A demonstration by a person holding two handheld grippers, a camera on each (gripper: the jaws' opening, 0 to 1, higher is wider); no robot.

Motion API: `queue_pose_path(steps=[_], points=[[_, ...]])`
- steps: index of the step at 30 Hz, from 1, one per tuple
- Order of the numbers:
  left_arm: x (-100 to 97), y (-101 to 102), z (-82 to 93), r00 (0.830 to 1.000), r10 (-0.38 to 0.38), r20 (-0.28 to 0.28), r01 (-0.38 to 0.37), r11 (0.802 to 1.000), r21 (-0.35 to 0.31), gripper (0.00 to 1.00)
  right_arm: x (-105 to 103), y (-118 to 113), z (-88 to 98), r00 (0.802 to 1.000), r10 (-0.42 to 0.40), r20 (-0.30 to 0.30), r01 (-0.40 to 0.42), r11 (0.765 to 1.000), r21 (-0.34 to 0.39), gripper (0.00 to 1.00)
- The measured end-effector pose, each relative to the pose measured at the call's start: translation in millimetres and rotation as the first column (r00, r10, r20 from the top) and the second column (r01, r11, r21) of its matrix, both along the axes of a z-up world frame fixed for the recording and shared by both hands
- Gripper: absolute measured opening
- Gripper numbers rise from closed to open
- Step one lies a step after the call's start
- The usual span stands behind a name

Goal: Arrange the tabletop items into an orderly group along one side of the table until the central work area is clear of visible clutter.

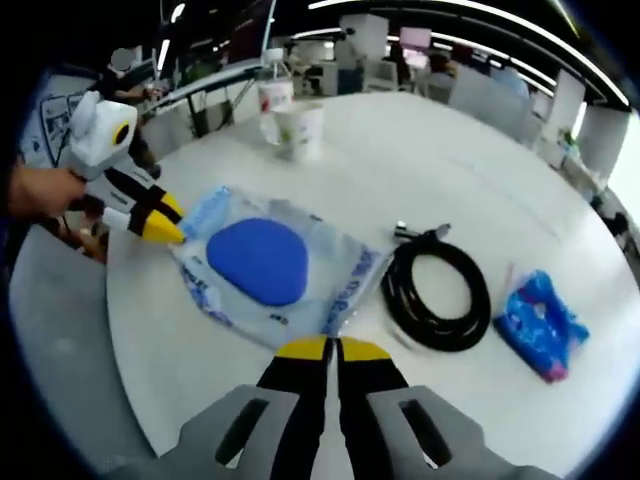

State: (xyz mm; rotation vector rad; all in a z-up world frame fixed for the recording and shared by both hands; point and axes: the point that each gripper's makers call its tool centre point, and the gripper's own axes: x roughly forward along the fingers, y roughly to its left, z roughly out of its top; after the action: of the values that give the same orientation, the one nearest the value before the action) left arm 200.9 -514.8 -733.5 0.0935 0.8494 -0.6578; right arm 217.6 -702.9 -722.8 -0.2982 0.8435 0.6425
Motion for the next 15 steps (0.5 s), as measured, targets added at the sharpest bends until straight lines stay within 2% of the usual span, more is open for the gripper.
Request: queue_pose_path(steps=[5,11,15], points=[[3.3,2.1,-1.3,1.0,0.017,0.001,-0.017,1.0,0.005,0.14,1.0,0.0,-1.3,1.0,0.0,-0.013,0.0,1.0,0.008,0.0],[5.1,2.4,-1.6,0.999,0.031,0.006,-0.031,0.999,0.007,0.18,3.7,1.0,-0.5,1.0,0.023,0.009,-0.024,1.0,0.01,0.04],[4.0,1.8,-3.0,0.999,0.034,-0.005,-0.034,0.999,0.006,0.17,2.6,1.1,-3.2,1.0,0.026,0.0,-0.026,1.0,0.014,0.09]])
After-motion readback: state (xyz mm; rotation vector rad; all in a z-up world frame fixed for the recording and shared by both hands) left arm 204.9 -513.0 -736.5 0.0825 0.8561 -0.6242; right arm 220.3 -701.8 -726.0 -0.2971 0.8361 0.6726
